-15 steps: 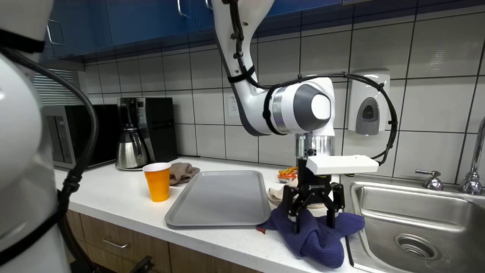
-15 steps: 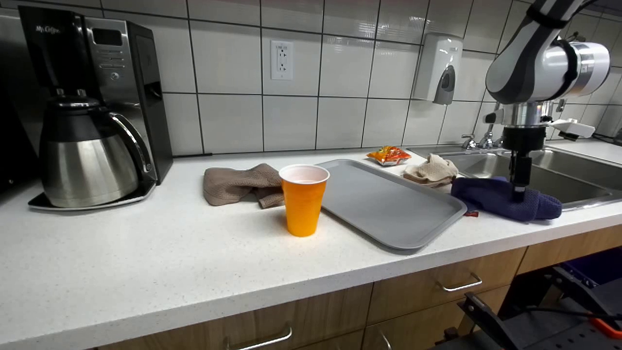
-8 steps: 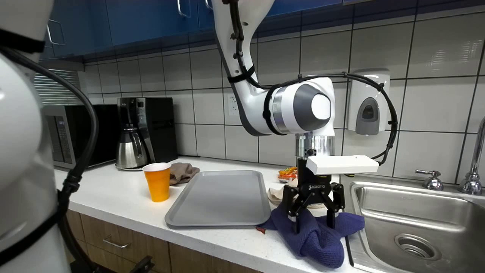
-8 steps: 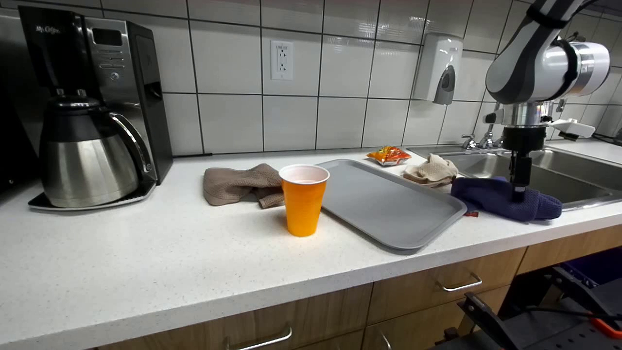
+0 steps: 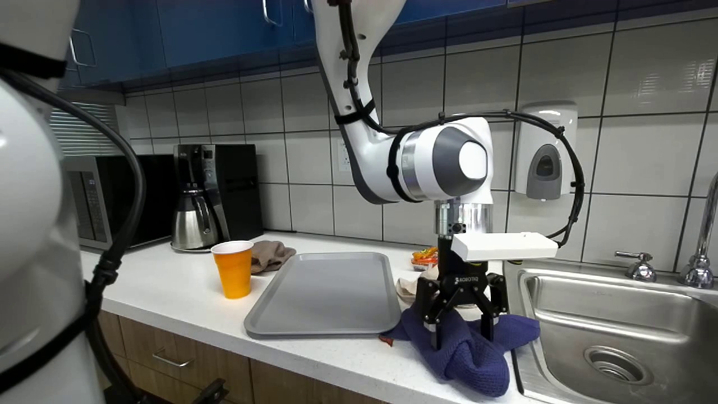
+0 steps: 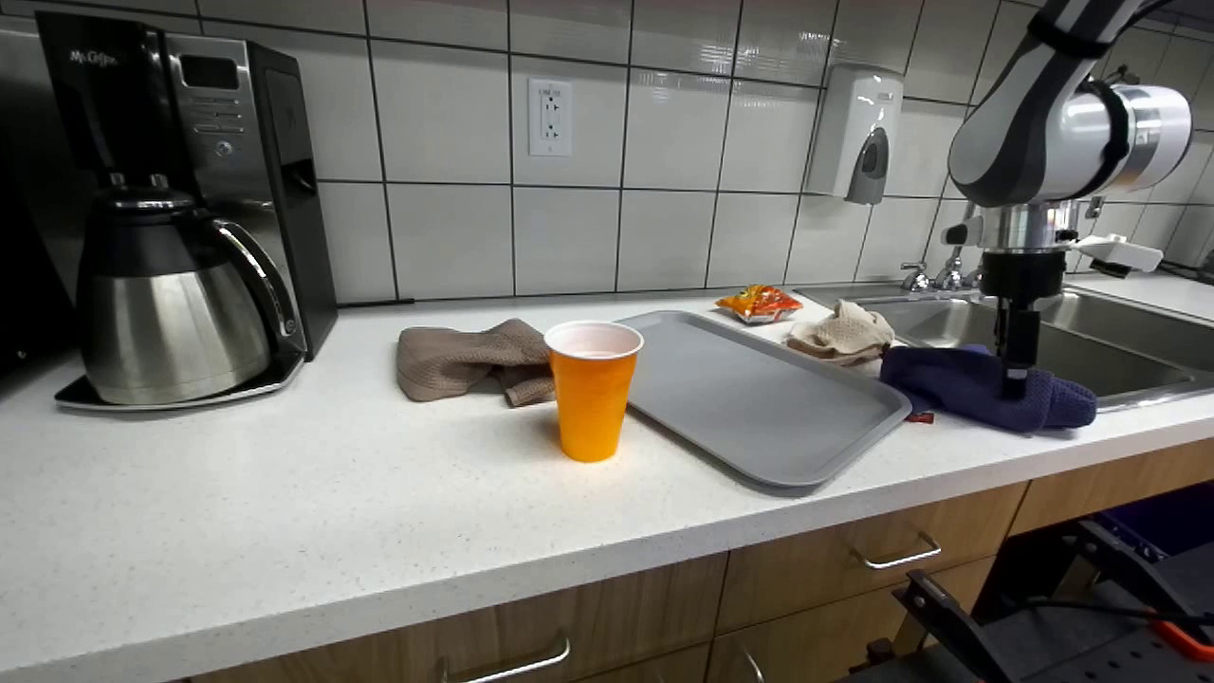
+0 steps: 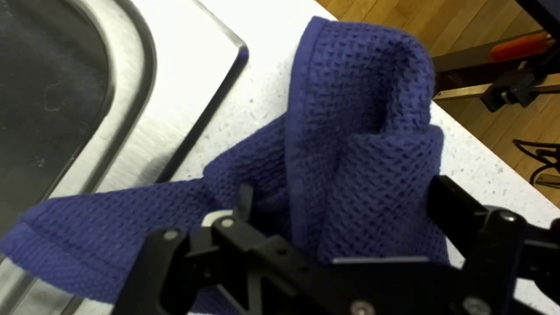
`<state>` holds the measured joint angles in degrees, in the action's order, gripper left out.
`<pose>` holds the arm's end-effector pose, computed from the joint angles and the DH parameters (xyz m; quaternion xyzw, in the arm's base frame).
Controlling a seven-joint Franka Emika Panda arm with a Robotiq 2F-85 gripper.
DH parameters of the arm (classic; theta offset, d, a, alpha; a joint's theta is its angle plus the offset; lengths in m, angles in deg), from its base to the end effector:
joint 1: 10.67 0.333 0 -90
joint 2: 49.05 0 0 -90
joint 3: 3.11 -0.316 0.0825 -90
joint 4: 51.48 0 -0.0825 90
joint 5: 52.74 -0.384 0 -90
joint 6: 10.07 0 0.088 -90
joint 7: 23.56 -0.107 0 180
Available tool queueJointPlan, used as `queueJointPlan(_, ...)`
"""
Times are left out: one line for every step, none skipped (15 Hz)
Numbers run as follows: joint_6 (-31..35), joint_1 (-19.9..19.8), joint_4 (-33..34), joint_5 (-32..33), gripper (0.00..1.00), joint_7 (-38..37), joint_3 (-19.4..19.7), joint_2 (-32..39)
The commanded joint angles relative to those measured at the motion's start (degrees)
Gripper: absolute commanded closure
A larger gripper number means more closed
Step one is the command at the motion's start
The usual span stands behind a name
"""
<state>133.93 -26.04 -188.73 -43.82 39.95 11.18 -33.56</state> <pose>0.4196 -0.2430 0.1968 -0.9294 -0.3539 0.1046 0.0027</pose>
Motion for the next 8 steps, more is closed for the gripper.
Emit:
queueJointPlan(1.01,-0.96,-2.62,2.14,0.0,0.3,-0.86,-1.32)
queueJointPlan(0.88,-1.08,-2.89,2.3,0.0,0.58,-0.9,-1.25)
queueJointPlan(0.73,-1.15,-2.91,2.55,0.0,0.37,-0.75,-1.13)
queueJointPlan(0.76,-1.27,-3.02,2.64,0.0,0.36,-0.68,-1.08)
queueJointPlan(0.64,-1.44,-2.96,2.56,0.0,0.5,-0.63,-1.16)
queueJointPlan(0.76,-1.55,-2.9,2.64,0.0,0.39,-0.49,-1.25)
queueJointPlan(0.88,-1.66,-2.85,2.68,0.02,0.46,-0.43,-1.31)
queueJointPlan(1.34,-1.72,-2.78,2.92,0.26,0.15,-0.25,-1.26)
